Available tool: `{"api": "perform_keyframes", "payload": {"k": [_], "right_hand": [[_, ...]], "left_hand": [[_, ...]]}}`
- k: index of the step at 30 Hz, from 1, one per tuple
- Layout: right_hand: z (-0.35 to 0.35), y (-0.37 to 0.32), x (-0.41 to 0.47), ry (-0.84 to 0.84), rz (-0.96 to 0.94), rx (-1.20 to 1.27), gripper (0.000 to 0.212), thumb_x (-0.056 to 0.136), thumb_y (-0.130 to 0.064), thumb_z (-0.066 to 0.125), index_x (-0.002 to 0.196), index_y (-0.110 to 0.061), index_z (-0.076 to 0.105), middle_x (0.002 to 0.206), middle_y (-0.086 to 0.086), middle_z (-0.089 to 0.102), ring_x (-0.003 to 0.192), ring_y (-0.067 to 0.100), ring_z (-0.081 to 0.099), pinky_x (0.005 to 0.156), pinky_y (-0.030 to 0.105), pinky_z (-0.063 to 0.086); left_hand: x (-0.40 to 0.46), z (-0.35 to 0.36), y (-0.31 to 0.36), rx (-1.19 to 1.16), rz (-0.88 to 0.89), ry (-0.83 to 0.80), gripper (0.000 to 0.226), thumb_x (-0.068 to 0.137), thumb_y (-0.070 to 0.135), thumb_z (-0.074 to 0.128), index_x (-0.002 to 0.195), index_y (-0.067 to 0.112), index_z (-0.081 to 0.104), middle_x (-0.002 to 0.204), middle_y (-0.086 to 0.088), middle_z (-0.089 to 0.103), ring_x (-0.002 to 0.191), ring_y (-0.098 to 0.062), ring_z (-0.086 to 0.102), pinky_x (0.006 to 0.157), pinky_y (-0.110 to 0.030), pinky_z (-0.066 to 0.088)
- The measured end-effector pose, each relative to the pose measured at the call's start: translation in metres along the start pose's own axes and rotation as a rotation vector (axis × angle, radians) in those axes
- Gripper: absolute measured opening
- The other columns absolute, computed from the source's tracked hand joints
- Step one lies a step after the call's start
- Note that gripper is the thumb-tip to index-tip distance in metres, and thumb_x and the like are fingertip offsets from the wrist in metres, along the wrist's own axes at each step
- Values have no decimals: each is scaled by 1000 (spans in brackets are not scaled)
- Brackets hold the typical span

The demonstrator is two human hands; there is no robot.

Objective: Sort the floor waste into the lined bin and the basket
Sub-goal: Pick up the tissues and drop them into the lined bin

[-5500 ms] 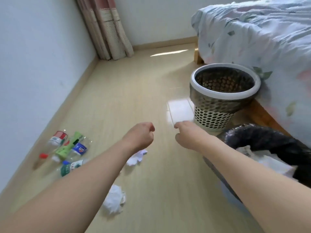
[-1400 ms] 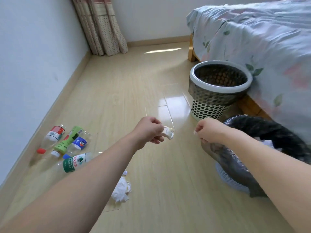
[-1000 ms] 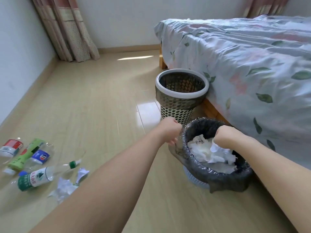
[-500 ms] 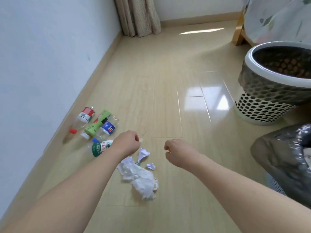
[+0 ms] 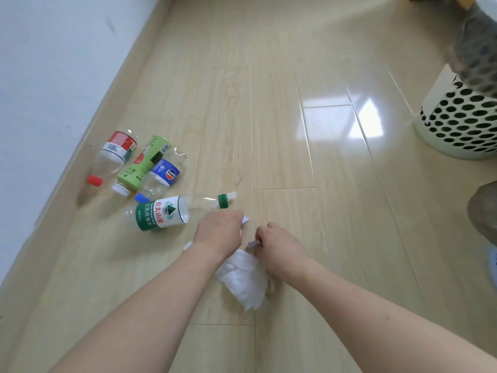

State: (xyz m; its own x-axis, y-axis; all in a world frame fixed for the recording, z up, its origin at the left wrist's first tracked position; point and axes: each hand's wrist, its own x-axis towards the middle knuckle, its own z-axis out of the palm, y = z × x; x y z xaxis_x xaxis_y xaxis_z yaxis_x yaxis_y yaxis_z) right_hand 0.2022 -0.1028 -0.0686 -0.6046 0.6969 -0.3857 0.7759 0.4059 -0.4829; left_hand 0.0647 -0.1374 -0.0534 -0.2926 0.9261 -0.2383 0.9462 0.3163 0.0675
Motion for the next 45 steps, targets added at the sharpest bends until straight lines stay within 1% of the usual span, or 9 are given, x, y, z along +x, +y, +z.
{"api": "perform_keyframes", "payload": {"k": [4, 8, 11, 22, 28, 32, 35, 40, 45], "right_hand": [[-13, 2, -5, -12, 32, 57, 24, 98, -33, 48, 96, -11, 58, 100, 7, 59, 83, 23, 53, 67, 28, 38], [-54, 5, -25, 70, 83, 91, 32, 98, -39, 47, 77, -15, 51, 84, 3, 56, 73, 22, 51, 56, 28, 35], [-102, 10, -53, 143, 100, 92, 31, 99, -38, 46, 81, -14, 52, 85, 2, 56, 73, 23, 51, 55, 27, 35], [-306, 106, -228, 518, 335, -8, 32, 95, -33, 52, 96, -5, 67, 94, 8, 68, 90, 25, 62, 81, 33, 51], [-323, 199, -296, 541, 598, -36, 31, 93, -34, 53, 108, -9, 65, 104, 8, 68, 93, 28, 64, 76, 30, 48], [-305, 231, -311, 437, 670, -54, 16, 92, -17, 49, 96, -12, 64, 94, 5, 67, 84, 25, 63, 69, 27, 47], [-300, 228, -311, 437, 636, -69, 13, 88, -9, 45, 79, -14, 54, 84, 3, 60, 77, 22, 59, 60, 26, 43], [-305, 181, -252, 581, 330, -85, 27, 89, -19, 43, 108, -13, 62, 109, 7, 62, 98, 28, 59, 88, 40, 51], [-261, 92, -150, 373, 39, -50, 34, 92, -20, 43, 124, -17, 57, 123, 2, 56, 112, 21, 53, 93, 32, 46]], "left_hand": [[-2, -18, -7, -330, -132, 13, 33, 99, 36, 42, 71, 18, 44, 72, 0, 54, 72, -27, 53, 59, -31, 35], [-12, -55, 2, -753, -201, -55, 12, 88, 20, 53, 78, 16, 58, 77, -3, 64, 67, -24, 60, 69, -36, 52], [-25, -97, 28, -864, -152, -73, 14, 86, 19, 51, 89, 11, 62, 77, -1, 69, 56, -17, 55, 53, -24, 42], [-61, -242, 241, -862, 224, -91, 12, 90, 17, 49, 81, 13, 55, 72, -2, 64, 59, -18, 49, 48, -22, 33], [-75, -231, 373, -727, 360, -163, 13, 85, 8, 46, 84, 11, 59, 81, -11, 64, 62, -20, 57, 46, -19, 39], [-83, -209, 416, -619, 397, -336, 22, 88, 3, 48, 100, 13, 63, 96, -10, 68, 70, -17, 67, 53, -23, 53], [-77, -207, 403, -617, 342, -304, 23, 88, 1, 46, 100, 12, 62, 99, -12, 69, 71, -18, 66, 54, -25, 52], [-43, -230, 303, -644, 138, -200, 28, 90, 3, 41, 108, 9, 61, 102, -10, 70, 69, -17, 61, 57, -25, 44], [-39, -217, 148, -556, -93, -142, 28, 88, 4, 43, 105, 11, 64, 99, -8, 70, 69, -18, 61, 54, -23, 42]]}}
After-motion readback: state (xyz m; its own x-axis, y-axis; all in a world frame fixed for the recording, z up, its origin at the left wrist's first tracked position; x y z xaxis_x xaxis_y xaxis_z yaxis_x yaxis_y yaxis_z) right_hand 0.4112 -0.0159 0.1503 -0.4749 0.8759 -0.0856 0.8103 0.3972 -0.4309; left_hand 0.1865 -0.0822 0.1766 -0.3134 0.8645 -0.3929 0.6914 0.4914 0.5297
